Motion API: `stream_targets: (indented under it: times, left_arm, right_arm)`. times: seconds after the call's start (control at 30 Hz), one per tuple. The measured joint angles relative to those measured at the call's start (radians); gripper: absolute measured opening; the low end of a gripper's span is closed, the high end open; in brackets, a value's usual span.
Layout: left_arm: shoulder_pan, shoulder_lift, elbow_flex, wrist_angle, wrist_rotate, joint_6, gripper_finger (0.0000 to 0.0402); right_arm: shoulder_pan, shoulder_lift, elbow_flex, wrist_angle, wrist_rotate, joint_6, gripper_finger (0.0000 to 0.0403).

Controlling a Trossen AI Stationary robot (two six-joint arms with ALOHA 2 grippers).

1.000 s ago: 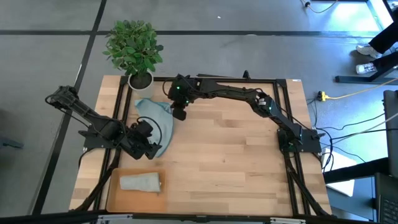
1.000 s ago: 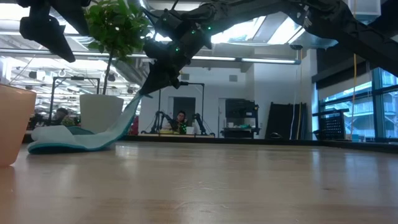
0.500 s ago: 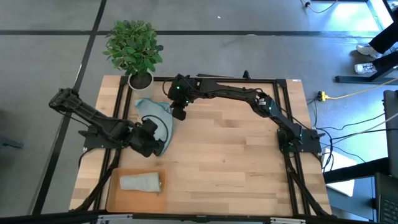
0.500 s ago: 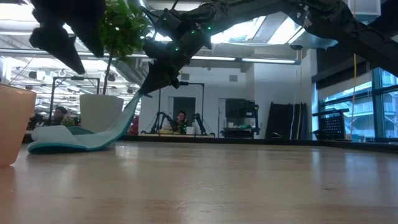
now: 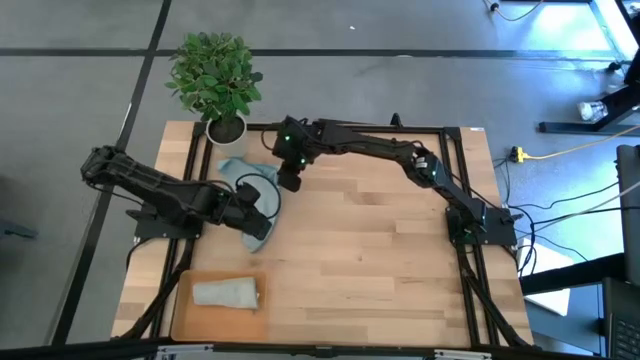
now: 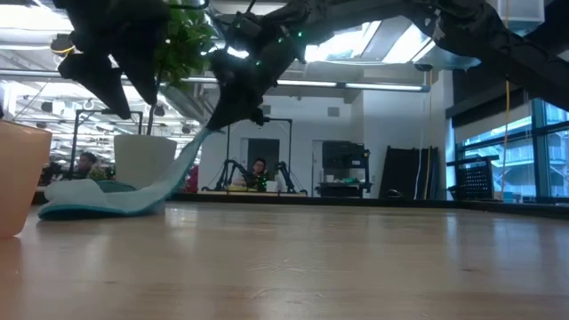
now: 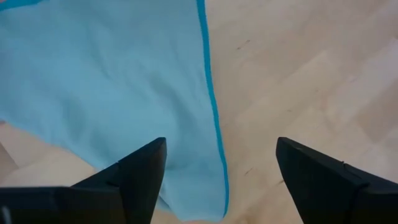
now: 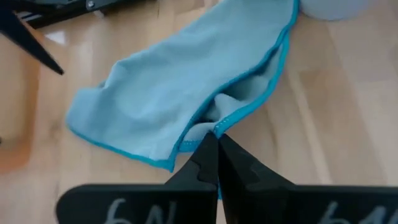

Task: Roll microfiber towels into tight, uniform cylinder then place into a basket
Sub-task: Fold the blue microfiber towel

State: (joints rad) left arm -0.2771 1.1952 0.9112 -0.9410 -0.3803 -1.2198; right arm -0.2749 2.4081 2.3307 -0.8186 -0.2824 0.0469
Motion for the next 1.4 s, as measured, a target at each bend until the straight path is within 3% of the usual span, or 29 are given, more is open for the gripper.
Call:
stream_targets:
  times: [0.2,0.5,0.73,0.93,1.23,1.4]
  left_arm:
    - [0.000,-0.004,0.000,0.009,-0.020,0.016,0.0294]
    - [0.045,-0.006,0.000,0.109,-0.206,0.155,0.0290]
    - [0.093,-0.007,0.000,0.117,-0.207,0.214,0.0289]
    - [0.134,-0.007,0.000,0.169,-0.208,0.238,0.0289]
    - [0.177,-0.007,0.000,0.458,-0.171,0.592,0.0288]
    - [0.204,-0.007,0.000,0.452,-0.172,0.620,0.0289]
  right_arm:
    - [-0.031,-0.061,0.016,-0.088,-0.011,-0.022,0.0000]
    - [-0.056,-0.124,0.025,-0.225,-0.086,-0.047,0.0000]
    - [-0.044,-0.193,0.026,-0.407,-0.127,-0.264,0.0000]
    - [-0.043,-0.253,0.027,-0.450,-0.082,-0.198,0.0000]
    - [-0.038,-0.256,0.026,-0.451,-0.078,-0.134,0.0000]
    - [-0.036,-0.259,0.026,-0.494,-0.077,-0.161,0.0000]
